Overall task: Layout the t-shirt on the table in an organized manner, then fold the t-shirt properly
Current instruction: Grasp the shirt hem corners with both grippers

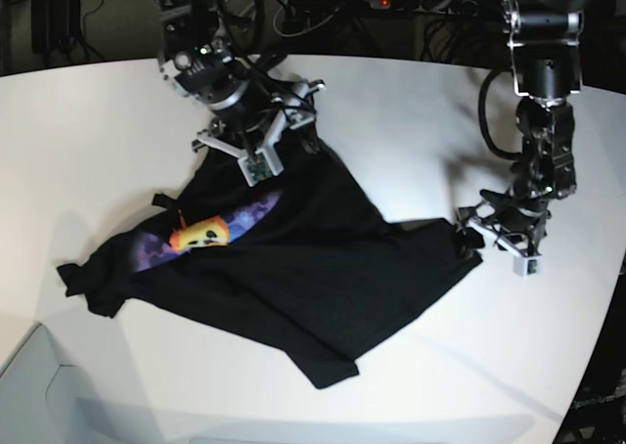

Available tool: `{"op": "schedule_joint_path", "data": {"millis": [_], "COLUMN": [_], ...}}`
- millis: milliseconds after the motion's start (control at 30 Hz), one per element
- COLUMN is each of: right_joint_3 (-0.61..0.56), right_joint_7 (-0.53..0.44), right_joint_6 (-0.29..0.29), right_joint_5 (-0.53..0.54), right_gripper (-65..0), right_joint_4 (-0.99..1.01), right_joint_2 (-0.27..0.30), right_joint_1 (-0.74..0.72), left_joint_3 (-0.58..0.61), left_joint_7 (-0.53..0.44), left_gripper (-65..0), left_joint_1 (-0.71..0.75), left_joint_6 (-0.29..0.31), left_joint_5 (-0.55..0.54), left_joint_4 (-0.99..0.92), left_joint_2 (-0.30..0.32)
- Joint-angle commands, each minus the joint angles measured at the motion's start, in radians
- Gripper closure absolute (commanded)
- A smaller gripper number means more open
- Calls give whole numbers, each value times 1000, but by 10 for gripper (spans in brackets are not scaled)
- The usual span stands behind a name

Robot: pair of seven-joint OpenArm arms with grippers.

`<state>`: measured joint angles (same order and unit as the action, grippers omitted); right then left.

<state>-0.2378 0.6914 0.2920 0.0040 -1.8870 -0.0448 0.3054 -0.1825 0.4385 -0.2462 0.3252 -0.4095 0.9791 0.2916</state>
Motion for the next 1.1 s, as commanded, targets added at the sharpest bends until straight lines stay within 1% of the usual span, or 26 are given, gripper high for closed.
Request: {"op": "schedule_joint_path", "data": {"millis": [0, 167, 300, 433, 633, 667, 700, 733, 800, 900, 967, 1033, 1067], "right_joint_3": [-2, -8, -4, -2, -7, -8, -8, -8, -10, -11, -28, -51, -61], "right_joint_7": [-19, -20, -20, -20, -20, -20, -20, -20, -20, -20, -20, -20, -20], "right_joint_6": [0, -1, -3, -3, -4, -4, -4, -4, -4, -4, -4, -4, -4], "right_joint_5": [9, 9, 9, 9, 9, 9, 9, 9, 11, 11, 12, 12, 12], "right_gripper": [-424, -424, -424, -424, -424, -424, -424, -424, -424, -424, -424, -424, -424], "right_joint_4": [-1, 65, 82, 82, 82, 82, 82, 82, 82, 79, 76, 74, 74], "right_joint_2": [-4, 15, 16, 24, 24, 24, 24, 24, 24, 21, 20, 20, 20], "right_joint_1": [-4, -2, -2, 10, 11, 11, 11, 11, 11, 13, 13, 13, 13], "left_joint_3": [1, 2, 2, -2, 1, 1, 2, 2, 2, 2, -2, -4, -5], "left_joint_7": [-17, -16, -16, -17, -19, -19, -19, -17, -17, -17, -16, -10, -10], "left_gripper": [-496, -496, -495, -494, -488, -478, -455, -419, -322, -144, -6, -1, -18], "left_joint_1": [-43, -83, -118, -134, -134, -134, -134, -130, -129, -127, -126, -126, -126], "left_joint_6": [7, -1, -1, 4, 5, 5, 5, 7, 7, 7, 7, 7, 7], "left_joint_5": [-10, -6, 67, 105, 111, 111, 111, 111, 111, 111, 111, 106, 105], "left_joint_4": [14, 10, -45, -102, -122, -122, -122, -122, -122, -122, -122, -122, -118], "left_joint_2": [5, -22, -30, -50, -55, -55, -56, -56, -56, -55, -53, -52, -50]}}
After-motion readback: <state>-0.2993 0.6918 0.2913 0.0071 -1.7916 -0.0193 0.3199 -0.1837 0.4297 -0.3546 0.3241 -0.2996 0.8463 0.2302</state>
